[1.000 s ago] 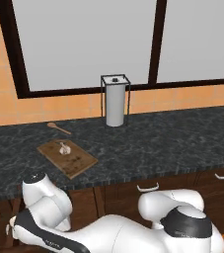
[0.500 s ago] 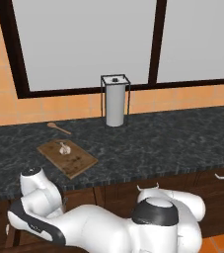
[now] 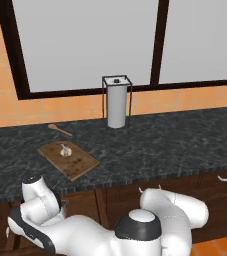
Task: Place the appropriate cutting tool for cutting the garlic skin on the cutting board.
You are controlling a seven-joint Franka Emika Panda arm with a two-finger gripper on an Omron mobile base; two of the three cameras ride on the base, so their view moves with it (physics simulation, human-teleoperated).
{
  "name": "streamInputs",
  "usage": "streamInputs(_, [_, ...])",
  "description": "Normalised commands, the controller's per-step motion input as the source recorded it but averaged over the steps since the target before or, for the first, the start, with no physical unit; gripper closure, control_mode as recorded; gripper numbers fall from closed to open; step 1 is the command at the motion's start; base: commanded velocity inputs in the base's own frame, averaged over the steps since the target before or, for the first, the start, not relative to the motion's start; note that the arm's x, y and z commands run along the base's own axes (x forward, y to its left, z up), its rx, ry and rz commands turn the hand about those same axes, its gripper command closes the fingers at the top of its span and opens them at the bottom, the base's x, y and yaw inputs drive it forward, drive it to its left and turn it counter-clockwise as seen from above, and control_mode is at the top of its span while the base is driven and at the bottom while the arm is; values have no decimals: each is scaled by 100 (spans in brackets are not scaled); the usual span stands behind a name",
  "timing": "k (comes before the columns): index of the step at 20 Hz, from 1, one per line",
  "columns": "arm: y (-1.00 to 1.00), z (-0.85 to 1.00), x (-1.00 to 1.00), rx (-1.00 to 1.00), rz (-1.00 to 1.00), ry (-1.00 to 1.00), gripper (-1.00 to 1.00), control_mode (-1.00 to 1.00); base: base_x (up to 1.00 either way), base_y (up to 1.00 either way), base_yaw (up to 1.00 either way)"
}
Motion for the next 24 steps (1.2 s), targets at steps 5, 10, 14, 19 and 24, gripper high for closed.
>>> streamInputs(5, [-11,-43,25,0,0,0,-100,-100,0,0,0])
streamInputs(10, [7,-35,43,0,0,0,-100,-100,0,0,0])
streamInputs(14, [25,-52,40,0,0,9,-100,-100,0,0,0])
streamInputs(19, [13,-64,5,0,0,7,100,-100,0,0,0])
streamInputs(24, [9,-41,-11,0,0,0,100,-100,0,0,0])
